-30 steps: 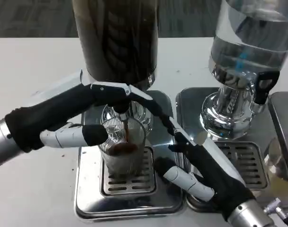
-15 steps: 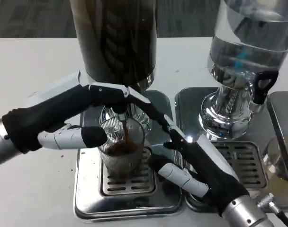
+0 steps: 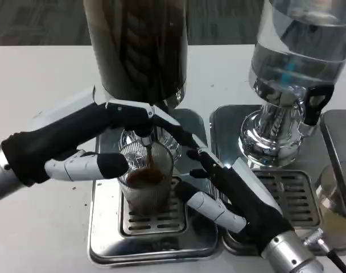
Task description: Grasp the cup under the faucet to collect the drink, then remove the cup.
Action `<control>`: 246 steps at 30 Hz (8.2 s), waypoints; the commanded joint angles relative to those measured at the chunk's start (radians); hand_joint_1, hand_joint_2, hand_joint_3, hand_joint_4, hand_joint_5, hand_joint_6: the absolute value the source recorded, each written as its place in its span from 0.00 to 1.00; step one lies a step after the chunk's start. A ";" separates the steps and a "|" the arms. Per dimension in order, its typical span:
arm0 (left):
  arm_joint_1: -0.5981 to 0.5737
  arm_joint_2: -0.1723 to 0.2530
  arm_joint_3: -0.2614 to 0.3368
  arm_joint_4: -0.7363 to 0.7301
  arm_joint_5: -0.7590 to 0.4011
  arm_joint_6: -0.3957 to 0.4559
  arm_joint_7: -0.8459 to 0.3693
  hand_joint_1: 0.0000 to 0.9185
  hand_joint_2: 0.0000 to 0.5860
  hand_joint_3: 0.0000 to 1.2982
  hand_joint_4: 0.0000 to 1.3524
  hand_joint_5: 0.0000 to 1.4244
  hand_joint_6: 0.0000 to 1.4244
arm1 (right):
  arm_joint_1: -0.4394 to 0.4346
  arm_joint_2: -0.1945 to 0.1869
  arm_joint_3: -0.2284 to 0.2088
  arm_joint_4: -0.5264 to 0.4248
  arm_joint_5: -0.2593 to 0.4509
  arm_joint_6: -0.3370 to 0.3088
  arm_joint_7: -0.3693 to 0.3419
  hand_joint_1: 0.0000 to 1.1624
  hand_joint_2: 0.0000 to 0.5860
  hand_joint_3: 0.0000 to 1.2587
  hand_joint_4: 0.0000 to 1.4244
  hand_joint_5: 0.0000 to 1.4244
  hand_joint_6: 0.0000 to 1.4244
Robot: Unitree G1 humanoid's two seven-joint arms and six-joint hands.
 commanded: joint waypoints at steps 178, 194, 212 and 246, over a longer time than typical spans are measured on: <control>0.423 0.067 0.293 0.207 0.411 -0.305 0.581 0.00 0.09 0.01 0.00 0.00 0.01 | -0.343 0.000 0.060 0.407 -0.099 -0.183 -0.026 0.27 0.07 0.00 0.00 0.01 0.08; 0.412 0.096 0.250 0.355 0.552 -0.429 0.693 0.00 0.11 0.00 0.00 0.00 0.00 | -0.361 0.013 0.079 0.431 -0.129 -0.193 -0.066 0.28 0.02 0.00 0.00 0.01 0.08; 0.393 0.136 0.191 0.400 0.566 -0.431 0.732 0.00 0.11 0.03 0.00 0.00 0.00 | -0.376 0.022 0.104 0.445 -0.182 -0.181 -0.105 0.29 0.00 0.00 0.00 0.01 0.09; 0.395 0.164 0.180 0.409 0.557 -0.416 0.722 0.00 0.13 0.04 0.00 0.00 0.00 | -0.385 0.062 0.114 0.487 -0.188 -0.207 -0.183 0.26 0.00 0.03 0.04 0.13 0.21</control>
